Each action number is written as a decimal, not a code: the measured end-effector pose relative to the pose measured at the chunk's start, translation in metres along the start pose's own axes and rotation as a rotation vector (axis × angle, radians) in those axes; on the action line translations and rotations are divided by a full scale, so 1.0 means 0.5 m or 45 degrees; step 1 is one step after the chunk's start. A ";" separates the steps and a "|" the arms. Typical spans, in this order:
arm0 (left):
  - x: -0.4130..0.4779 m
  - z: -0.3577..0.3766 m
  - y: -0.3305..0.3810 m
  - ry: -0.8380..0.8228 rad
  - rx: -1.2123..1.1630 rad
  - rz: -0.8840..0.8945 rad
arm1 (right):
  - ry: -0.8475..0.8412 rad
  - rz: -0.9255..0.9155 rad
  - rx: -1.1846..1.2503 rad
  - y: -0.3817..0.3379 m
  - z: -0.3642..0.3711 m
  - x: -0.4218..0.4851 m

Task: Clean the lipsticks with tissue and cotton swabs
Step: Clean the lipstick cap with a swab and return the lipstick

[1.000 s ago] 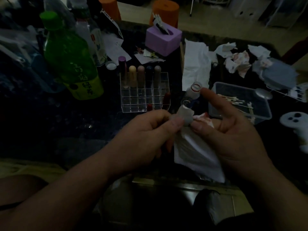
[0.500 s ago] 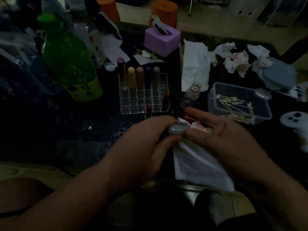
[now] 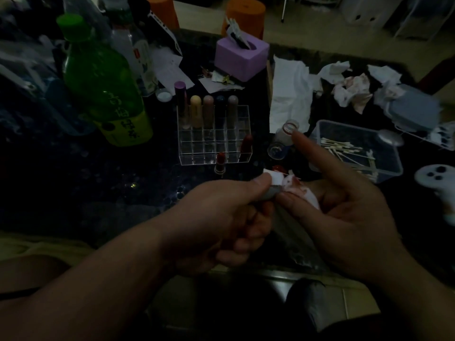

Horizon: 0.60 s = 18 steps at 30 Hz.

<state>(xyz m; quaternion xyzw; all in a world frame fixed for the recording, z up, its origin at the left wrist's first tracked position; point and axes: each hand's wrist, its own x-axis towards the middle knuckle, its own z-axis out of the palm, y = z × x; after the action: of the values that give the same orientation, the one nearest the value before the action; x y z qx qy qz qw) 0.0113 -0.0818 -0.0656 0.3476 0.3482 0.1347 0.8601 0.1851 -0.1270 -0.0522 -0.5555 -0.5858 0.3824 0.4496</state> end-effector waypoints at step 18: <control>0.009 -0.024 -0.021 0.424 1.296 0.676 | -0.087 0.482 0.337 0.010 -0.004 0.013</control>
<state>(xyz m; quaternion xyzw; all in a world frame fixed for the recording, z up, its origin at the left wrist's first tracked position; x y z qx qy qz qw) 0.0059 -0.0813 -0.0814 0.7653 0.4005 0.2139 0.4563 0.1889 -0.1204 -0.0559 -0.5783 -0.4307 0.5520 0.4188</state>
